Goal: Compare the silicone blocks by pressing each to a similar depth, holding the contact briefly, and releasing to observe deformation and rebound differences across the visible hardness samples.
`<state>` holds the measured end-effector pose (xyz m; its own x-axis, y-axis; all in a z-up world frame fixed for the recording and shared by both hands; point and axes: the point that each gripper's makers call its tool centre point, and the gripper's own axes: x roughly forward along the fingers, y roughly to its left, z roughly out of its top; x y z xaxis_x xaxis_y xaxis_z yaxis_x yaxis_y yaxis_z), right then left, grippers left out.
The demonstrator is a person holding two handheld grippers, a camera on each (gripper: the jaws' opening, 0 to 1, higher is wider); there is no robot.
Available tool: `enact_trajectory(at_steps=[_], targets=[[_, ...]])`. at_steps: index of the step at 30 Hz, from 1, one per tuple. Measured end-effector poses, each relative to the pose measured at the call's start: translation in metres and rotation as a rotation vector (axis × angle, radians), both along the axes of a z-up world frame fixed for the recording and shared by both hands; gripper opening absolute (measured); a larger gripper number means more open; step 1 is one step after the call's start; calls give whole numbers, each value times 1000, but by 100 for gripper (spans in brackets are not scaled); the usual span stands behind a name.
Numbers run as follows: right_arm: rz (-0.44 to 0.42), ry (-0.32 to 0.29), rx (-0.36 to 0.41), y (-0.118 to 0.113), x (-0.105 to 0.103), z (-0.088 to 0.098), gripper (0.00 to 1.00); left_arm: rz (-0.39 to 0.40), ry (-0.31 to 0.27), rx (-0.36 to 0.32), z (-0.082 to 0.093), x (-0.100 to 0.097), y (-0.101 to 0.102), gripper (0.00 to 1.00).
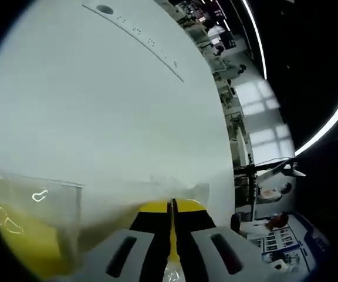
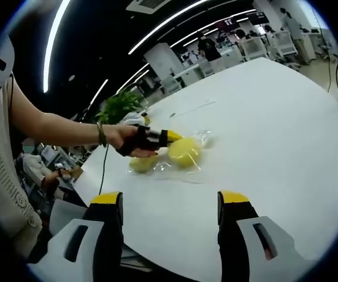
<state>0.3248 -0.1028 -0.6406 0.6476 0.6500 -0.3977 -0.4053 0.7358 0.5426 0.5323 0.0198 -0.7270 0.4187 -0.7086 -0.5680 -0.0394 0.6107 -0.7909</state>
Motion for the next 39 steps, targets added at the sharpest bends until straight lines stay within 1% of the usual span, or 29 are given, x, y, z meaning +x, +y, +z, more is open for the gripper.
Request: enact_trajectory(at_steps=[2, 4, 6, 7, 8, 9, 10, 12, 13, 14, 16, 17, 18, 19, 21, 25, 26, 27, 28, 32, 36, 39], targets=[[3, -2, -1, 1, 0, 0, 60, -10, -15, -2, 4, -1, -1, 0], [6, -3, -3, 2, -1, 1, 60, -20, -46, -16, 13, -1, -5, 0], [8, -5, -7, 2, -2, 1, 60, -27, -63, -32, 24, -2, -9, 0], [8, -5, -6, 2, -2, 1, 60, -40, -87, -24, 28, -2, -11, 0], [9, -5, -6, 3, -2, 2, 60, -69, -110, 7, 32, -4, -12, 0], [12, -7, -7, 3, -2, 3, 60, -90, -126, 24, 34, -6, -14, 0], [13, -11, -9, 3, -3, 3, 60, -123, -167, 42, 38, -7, -17, 0], [10, -16, -5, 3, -4, 6, 60, -156, -230, 71, 47, -10, -22, 0], [8, -17, -5, 3, -4, 6, 60, -152, -245, 71, 51, -12, -25, 0], [3, -19, -5, 2, -4, 7, 60, -166, -269, 67, 57, -15, -30, 0], [1, -20, -7, 2, -5, 8, 60, -192, -319, 84, 64, -18, -35, 0], [0, -26, -5, 3, -6, 10, 60, -202, -332, 68, 70, -22, -40, 0], [3, -31, -6, 3, -6, 12, 60, -217, -325, 37, 77, -27, -46, 0], [6, -32, -10, 4, -6, 12, 60, -216, -332, 37, 80, -29, -48, 0], [13, -34, -16, 3, -6, 12, 60, -238, -358, 39, 85, -34, -52, 0], [23, -51, -24, 6, -8, 18, 59, -268, -375, -3, 102, -50, -60, 0], [24, -55, -24, 6, -8, 19, 59, -272, -375, -5, 105, -54, -61, 0], [25, -60, -25, 6, -9, 20, 59, -293, -387, -7, 109, -60, -63, 0], [27, -64, -26, 6, -9, 21, 59, -310, -404, -1, 112, -63, -63, 0], [27, -79, -31, 6, -13, 24, 60, -355, -431, 13, 117, -75, -63, 0], [14, -86, -33, 4, -18, 26, 60, -348, -422, 9, 121, -79, -58, 0], [8, -110, -38, 3, -21, 33, 61, -346, -453, -2, 136, -82, -57, 0]])
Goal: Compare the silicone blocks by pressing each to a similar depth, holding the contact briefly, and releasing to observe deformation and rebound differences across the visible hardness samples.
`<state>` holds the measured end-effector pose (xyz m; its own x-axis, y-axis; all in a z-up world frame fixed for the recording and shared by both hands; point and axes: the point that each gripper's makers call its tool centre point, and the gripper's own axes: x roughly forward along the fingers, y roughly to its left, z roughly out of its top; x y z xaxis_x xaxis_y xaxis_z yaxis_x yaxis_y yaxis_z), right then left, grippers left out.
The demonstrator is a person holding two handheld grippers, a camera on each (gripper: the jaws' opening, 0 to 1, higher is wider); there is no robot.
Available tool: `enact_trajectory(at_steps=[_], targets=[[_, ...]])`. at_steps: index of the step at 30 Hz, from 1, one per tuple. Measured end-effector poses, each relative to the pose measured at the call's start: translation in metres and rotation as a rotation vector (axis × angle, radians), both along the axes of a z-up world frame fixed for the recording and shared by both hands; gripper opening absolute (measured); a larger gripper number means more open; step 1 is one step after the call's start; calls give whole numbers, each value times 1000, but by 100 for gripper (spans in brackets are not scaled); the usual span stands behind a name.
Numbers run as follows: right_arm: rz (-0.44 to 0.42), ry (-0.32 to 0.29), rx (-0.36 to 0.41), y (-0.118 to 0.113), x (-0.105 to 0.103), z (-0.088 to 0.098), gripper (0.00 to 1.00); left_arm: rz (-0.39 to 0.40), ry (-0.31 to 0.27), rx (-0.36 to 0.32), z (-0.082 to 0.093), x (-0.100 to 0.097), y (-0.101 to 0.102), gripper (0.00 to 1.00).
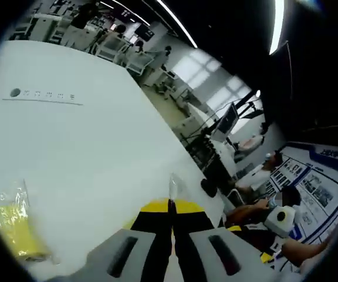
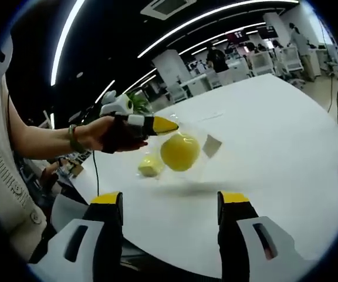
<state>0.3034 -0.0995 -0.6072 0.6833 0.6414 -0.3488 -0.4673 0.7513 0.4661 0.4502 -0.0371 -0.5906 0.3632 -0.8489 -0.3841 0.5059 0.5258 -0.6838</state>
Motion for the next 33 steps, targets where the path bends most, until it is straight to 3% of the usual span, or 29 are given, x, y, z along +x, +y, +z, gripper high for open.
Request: enact_trajectory(at_steps=[10, 16, 19, 33], targets=[[29, -82, -31, 6, 2, 30, 61, -45, -132, 13, 56, -20, 19, 0], [125, -162, -101, 25, 2, 49, 63, -39, -167, 14, 83, -40, 46, 0], [187, -191, -140, 37, 1, 55, 64, -66, -149, -19, 91, -54, 56, 0], [415, -332, -206, 113, 3, 91, 68, -109, -227, 26, 116, -106, 105, 0]])
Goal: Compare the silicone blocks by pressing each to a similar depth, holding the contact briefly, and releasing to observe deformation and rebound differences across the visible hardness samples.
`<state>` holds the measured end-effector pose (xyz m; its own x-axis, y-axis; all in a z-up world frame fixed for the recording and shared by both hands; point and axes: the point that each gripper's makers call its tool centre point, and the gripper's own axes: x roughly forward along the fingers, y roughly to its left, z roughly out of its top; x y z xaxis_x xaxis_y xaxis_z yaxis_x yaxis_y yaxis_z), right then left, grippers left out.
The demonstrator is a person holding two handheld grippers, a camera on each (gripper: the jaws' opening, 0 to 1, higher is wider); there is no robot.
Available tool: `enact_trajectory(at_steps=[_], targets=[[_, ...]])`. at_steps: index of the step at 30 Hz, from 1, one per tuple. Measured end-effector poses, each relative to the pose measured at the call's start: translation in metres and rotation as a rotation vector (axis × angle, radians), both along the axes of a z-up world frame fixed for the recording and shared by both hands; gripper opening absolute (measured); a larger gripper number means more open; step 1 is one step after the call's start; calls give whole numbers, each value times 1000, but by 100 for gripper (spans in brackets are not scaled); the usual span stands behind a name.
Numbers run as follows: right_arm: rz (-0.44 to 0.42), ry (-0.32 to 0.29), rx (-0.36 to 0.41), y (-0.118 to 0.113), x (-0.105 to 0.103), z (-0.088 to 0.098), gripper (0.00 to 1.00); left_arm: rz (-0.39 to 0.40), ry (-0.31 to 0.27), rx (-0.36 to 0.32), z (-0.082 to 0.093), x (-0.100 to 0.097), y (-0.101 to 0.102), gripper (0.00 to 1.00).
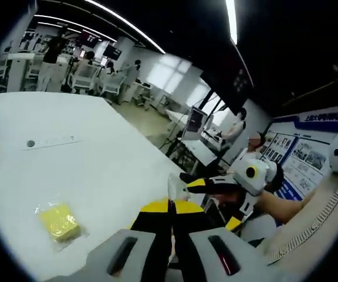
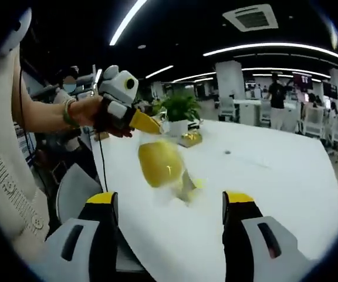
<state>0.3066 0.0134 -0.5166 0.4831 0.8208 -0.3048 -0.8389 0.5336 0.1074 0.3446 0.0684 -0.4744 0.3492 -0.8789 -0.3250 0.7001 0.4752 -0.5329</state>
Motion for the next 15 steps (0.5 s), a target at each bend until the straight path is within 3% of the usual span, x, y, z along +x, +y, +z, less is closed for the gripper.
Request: enact_trajectory(at_steps=[10, 12, 15], targets=[[197, 1, -96, 65, -3, -5, 72, -31, -15, 22, -1, -25, 17, 0], [230, -10, -111, 79, -2, -8, 71, -38, -13, 25, -3, -28, 18, 0], [264, 26, -150, 92, -2, -18, 66, -45, -13, 33, -6, -32, 19, 0]])
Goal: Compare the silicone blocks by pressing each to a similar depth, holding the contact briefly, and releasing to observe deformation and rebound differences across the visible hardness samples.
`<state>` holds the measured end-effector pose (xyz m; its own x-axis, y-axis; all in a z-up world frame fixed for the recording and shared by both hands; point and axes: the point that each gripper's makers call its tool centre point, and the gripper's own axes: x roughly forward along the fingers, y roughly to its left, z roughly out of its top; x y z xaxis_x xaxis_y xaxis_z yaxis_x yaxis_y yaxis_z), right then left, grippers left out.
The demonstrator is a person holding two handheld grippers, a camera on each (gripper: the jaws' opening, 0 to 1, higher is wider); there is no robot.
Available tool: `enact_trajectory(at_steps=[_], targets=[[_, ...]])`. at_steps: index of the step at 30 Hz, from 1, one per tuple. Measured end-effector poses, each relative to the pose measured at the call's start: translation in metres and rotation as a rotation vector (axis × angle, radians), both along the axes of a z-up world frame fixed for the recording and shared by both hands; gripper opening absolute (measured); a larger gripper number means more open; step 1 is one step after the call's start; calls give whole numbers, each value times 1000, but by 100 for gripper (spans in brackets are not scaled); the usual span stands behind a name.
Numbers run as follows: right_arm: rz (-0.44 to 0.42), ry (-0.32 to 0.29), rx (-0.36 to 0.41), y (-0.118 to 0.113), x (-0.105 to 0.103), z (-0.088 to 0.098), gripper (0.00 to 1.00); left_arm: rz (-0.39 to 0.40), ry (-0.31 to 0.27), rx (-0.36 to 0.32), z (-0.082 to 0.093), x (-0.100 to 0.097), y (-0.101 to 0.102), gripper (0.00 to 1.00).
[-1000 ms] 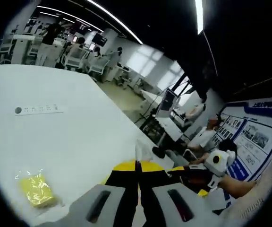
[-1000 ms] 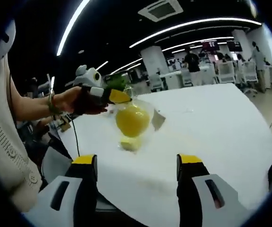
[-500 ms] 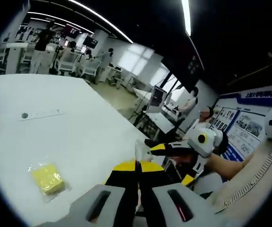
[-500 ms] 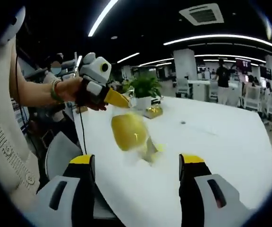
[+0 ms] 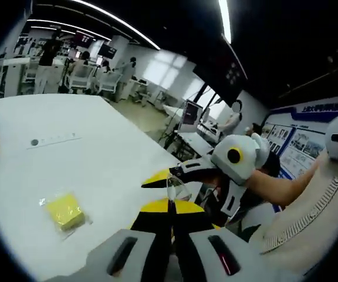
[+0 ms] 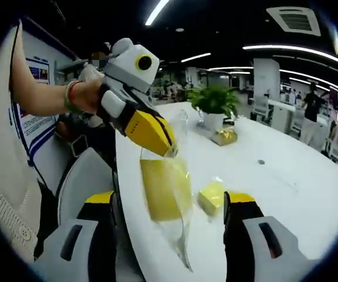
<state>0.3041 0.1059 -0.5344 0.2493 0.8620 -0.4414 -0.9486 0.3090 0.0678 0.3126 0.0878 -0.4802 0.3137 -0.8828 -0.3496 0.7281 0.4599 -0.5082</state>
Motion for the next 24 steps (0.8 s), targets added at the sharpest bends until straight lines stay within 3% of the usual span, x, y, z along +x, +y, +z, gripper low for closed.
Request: enact_trajectory(at_steps=[13, 20, 24], targets=[[74, 33, -80, 23, 2, -25, 47, -12, 16, 0, -6, 3, 3, 0], [82, 49, -93, 24, 4, -32, 35, -26, 17, -2, -6, 3, 1, 0], [75, 25, -80, 26, 4, -33, 34, -31, 21, 4, -8, 2, 2, 0]])
